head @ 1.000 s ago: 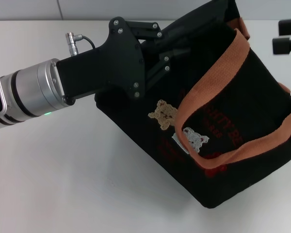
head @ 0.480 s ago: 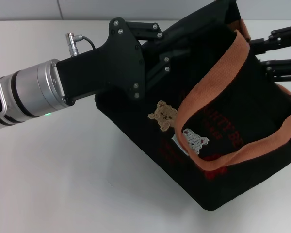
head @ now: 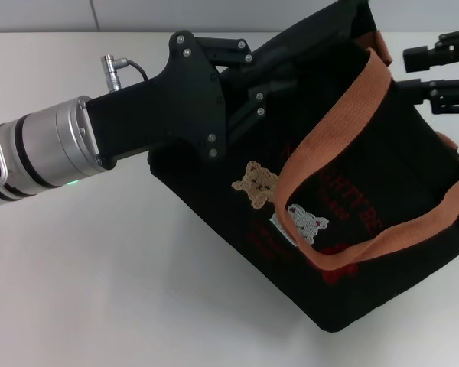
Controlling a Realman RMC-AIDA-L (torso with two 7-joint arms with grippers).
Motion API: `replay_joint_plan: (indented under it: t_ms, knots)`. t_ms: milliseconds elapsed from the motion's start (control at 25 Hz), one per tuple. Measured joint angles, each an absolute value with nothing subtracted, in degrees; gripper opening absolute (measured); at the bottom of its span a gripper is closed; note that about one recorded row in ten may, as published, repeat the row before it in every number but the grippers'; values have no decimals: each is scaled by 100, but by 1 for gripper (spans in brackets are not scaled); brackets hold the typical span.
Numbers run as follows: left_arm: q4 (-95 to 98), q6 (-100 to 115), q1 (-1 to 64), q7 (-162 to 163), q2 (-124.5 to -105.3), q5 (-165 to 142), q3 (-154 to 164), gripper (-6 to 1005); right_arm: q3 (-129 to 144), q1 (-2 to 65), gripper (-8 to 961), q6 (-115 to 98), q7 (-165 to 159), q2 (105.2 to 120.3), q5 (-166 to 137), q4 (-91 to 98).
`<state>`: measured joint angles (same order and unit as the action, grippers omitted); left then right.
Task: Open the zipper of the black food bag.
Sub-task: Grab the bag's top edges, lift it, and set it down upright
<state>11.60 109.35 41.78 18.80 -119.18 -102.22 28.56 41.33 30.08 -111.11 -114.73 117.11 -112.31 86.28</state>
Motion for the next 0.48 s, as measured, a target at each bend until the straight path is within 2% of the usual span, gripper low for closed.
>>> replay_joint_plan:
  t_ms: [480]
  knots:
    - [1145, 10935, 4204, 1881, -11918, -10222, 2856, 152, 4362, 3011, 490, -11032, -11353, 11809, -11294, 8556]
